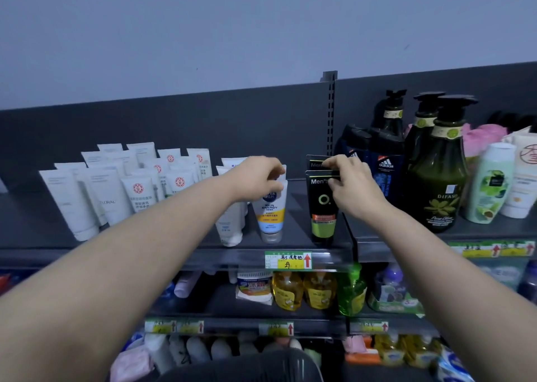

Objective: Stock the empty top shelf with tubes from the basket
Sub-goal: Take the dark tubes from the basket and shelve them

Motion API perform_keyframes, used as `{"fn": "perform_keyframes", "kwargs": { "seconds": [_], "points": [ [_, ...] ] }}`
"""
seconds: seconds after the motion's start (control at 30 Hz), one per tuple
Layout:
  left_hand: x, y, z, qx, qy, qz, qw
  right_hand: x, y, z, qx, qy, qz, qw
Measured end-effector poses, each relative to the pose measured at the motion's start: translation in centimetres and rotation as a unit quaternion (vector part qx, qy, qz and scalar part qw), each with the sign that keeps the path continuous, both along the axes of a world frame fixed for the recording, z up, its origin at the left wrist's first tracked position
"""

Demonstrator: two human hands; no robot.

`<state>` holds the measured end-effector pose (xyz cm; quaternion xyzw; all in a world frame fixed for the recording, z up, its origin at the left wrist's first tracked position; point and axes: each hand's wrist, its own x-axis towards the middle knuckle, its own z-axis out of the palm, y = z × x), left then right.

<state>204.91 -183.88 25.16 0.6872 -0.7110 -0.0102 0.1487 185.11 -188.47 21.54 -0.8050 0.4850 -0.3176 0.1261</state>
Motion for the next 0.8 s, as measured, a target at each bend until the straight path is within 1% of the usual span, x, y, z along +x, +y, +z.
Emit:
{"fn": "perform_keyframes", "kwargs": {
  "seconds": [0.1, 0.17, 0.23, 0.37, 0.43, 0.47, 0.53, 0.6, 0.63, 0.7, 0.8],
  "points": [
    [0.1, -0.3, 0.0, 0.048, -0.081, 0.003, 0.996, -0.1, 0.8, 0.1, -0.049, 0.001, -0.001, 0.999],
    [0.0, -0.7, -0.1, 0.046, -0.117, 0.008, 0.992, -0.2, 1.5, 0.0, -0.103, 0.002, -0.007, 0.995],
    [-0.1, -1.0, -0.1, 0.037, -0.14, 0.013, 0.989, -0.4, 2.0, -0.2, -0.136, 0.016, -0.005, 0.991],
    [-0.7, -1.0, 0.0, 0.033, -0.129, 0.0, 0.991, -0.7, 2.5, -0.8, -0.165, 0.076, 0.005, 0.983],
    [-0.8, -1.1, 0.1, 0.047, -0.12, -0.008, 0.992, -0.8, 2.5, -0.9, -0.185, 0.097, 0.007, 0.978],
    [-0.8, -1.2, 0.4, 0.06, -0.107, -0.011, 0.992, -0.8, 2.6, -0.9, -0.194, 0.109, 0.007, 0.975],
    [-0.5, -1.7, 1.4, 0.067, -0.053, -0.012, 0.996, -0.7, 2.6, -0.7, -0.209, 0.137, 0.005, 0.968],
    [-0.1, -2.5, 2.6, 0.029, -0.015, -0.002, 0.999, -0.6, 2.6, -0.5, -0.216, 0.157, 0.006, 0.964],
    [0.2, -3.1, 2.9, 0.009, -0.019, 0.008, 1.0, -0.5, 2.6, -0.4, -0.215, 0.164, 0.006, 0.963],
    [0.8, -4.4, 3.0, 0.001, -0.07, 0.029, 0.997, -0.4, 2.4, -0.3, -0.21, 0.176, 0.002, 0.962],
    [1.1, -5.7, 2.0, 0.042, -0.181, 0.045, 0.982, -0.5, 2.1, -0.5, -0.188, 0.186, 0.005, 0.964]
  ]
}}
